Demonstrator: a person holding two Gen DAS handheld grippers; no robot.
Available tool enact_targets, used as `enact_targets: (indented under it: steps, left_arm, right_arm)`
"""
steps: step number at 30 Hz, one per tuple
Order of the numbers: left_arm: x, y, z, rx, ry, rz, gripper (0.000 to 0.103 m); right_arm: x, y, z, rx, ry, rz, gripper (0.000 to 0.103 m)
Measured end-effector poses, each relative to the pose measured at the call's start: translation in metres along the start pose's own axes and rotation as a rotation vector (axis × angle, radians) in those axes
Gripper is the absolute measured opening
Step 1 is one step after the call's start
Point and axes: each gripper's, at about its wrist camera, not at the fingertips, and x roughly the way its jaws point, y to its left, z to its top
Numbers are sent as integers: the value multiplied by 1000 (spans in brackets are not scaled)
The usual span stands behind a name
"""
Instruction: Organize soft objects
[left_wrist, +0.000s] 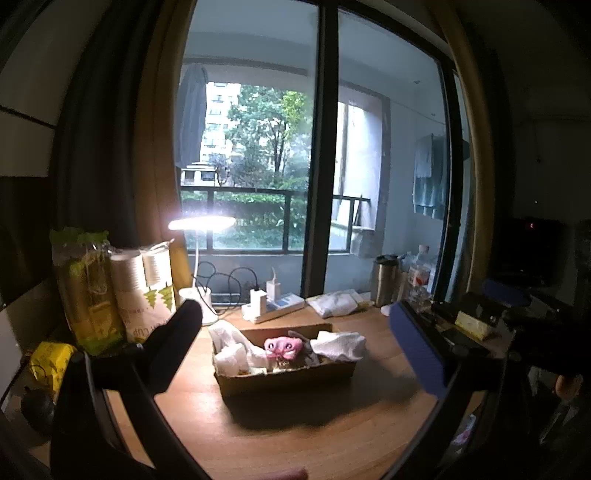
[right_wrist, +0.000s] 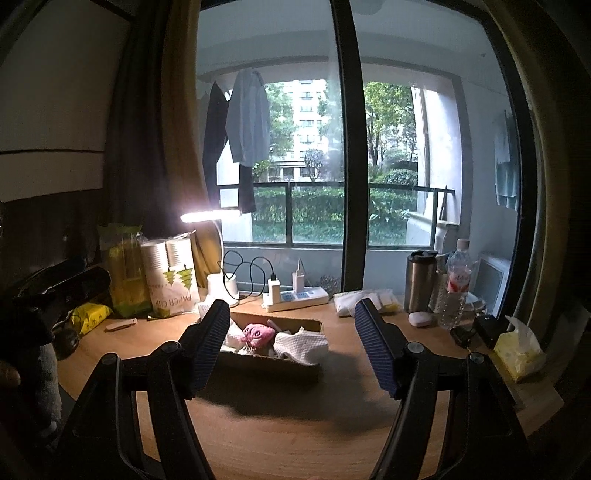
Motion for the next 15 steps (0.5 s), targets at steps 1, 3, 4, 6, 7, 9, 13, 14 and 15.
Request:
enact_targets:
  steps: [1,3,4,6,7,9,13,14,15]
  left_arm:
    - [-1,0,2,2,-4,2,102]
    - [-3,-1,5,2,-15,2,102]
    - [-4,-1,7,1,-24,4,102]
    - [-5,-2,9,1,-37,9,102]
    - [-6,-2,10,1,-43,11,102]
    - [-8,-3,13,3,-53,12,102]
    - [-10,-5,15,18,-68,18,102]
    - [-10,-5,15,20,-69,19,102]
    - [-10,-6,15,20,-71,20,102]
  right_arm:
    - [-1,0,1,-2,-3,-2,73]
    - [-3,0,4,-7,-8,-6,73]
    - [-3,0,5,-10,-10,-7,73]
    - [-4,0,7,-13,-12,-8,74]
    - [-4,0,8,-14,-14,-9,74]
    - [-4,0,9,-15,-19,-12,74]
    - [-4,-1,10,-10,-26,-15,74]
    - [-4,-2,10,-9,-26,-15,74]
    - [-4,-2,10,-9,-26,-15,74]
